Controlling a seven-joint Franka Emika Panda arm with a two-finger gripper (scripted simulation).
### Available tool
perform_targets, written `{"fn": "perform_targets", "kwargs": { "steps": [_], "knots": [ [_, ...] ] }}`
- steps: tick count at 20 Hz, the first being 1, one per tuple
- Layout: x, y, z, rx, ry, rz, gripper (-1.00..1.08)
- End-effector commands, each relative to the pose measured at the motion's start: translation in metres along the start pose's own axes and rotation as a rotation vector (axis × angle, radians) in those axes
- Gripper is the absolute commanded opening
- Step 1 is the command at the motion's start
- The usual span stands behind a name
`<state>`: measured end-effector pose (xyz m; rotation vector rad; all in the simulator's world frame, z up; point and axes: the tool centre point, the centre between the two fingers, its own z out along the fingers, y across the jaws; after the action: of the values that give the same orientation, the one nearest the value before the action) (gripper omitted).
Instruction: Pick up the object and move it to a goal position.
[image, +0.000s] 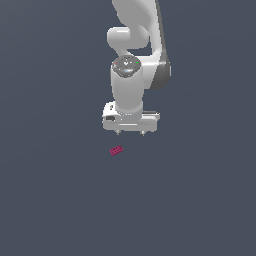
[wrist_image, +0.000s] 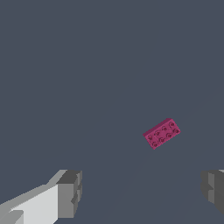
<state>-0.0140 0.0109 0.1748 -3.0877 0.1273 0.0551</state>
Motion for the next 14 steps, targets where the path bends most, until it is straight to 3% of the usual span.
{"fn": "perform_targets", "kwargs": {
  "steps": [1,14],
  "knots": [
    [0.0,0.0,0.001,0.0,0.0,0.005,1.0],
    [0.003,0.013,0.023,0.002,0.005,0.195,1.0]
  ]
}}
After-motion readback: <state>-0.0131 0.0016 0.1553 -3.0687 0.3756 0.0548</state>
